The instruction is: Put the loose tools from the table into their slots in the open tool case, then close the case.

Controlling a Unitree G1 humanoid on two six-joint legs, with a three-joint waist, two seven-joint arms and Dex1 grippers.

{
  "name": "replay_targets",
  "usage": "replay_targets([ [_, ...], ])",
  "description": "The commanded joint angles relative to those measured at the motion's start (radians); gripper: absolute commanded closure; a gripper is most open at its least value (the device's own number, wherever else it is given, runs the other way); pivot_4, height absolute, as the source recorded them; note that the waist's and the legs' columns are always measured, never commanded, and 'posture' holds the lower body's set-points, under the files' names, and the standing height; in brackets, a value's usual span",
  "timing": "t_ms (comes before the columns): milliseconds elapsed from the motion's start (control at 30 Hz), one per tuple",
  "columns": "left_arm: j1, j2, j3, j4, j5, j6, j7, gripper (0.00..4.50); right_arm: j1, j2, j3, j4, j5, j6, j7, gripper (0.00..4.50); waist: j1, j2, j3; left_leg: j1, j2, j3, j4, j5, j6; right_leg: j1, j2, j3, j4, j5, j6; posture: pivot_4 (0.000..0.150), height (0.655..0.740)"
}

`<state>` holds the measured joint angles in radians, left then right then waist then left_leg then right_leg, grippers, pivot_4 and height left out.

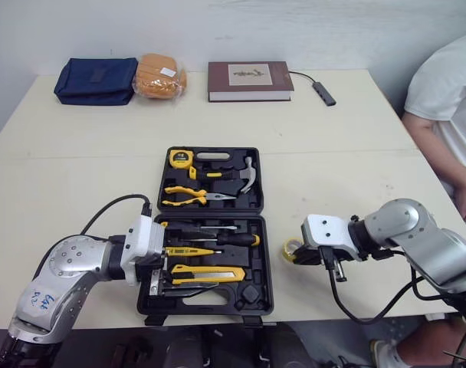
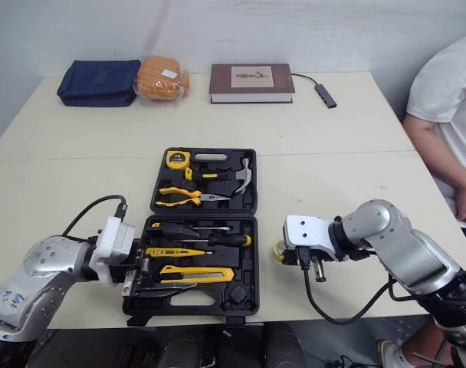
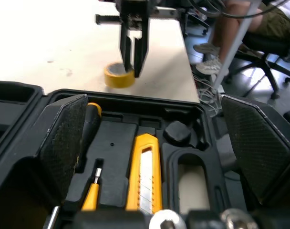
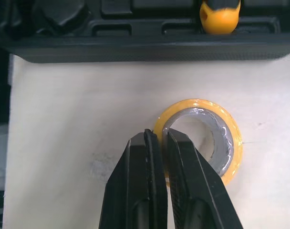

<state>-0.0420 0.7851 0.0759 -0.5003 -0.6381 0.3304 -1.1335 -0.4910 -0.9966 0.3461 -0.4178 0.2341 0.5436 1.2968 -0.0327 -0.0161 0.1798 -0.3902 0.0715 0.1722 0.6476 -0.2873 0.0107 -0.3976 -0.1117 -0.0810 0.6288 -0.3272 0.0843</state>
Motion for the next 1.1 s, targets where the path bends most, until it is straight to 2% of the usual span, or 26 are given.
replay_targets([
  [33,0.000,0.040,0.045,0.016,-0.021,-0.029,-0.074,0.00,-0.071,0.072,-0.001,-0.096,0.059,-0.025,0.032,4.46,-0.003,0.000,0.000,0.000,0.001,0.000,0.000,0.000,0.000,0.000,0.001,0.000,0.000,0.000,0.000,0.150,0.7400],
  [167,0.016,0.045,0.052,0.042,-0.003,-0.039,-0.082,0.00,-0.097,0.161,0.084,-0.123,0.055,-0.050,0.060,4.46,0.001,0.000,0.000,0.000,0.001,0.000,0.000,0.000,-0.001,0.000,0.001,0.000,0.000,0.000,-0.001,0.150,0.7400],
  [367,0.049,0.062,0.057,0.037,-0.002,-0.033,-0.097,0.00,-0.108,0.210,0.177,-0.138,0.035,-0.025,0.074,4.46,0.003,0.000,0.000,-0.002,-0.001,0.000,0.002,-0.002,0.002,0.000,-0.002,0.000,0.000,0.000,0.000,0.150,0.7400],
  [1100,0.083,0.063,0.070,-0.002,0.001,-0.011,-0.051,0.00,-0.118,0.181,0.321,-0.117,-0.112,0.054,0.078,4.46,0.001,0.000,0.000,-0.001,0.000,0.000,0.001,-0.001,0.001,-0.001,-0.001,0.000,0.001,0.000,0.000,0.150,0.7400],
])
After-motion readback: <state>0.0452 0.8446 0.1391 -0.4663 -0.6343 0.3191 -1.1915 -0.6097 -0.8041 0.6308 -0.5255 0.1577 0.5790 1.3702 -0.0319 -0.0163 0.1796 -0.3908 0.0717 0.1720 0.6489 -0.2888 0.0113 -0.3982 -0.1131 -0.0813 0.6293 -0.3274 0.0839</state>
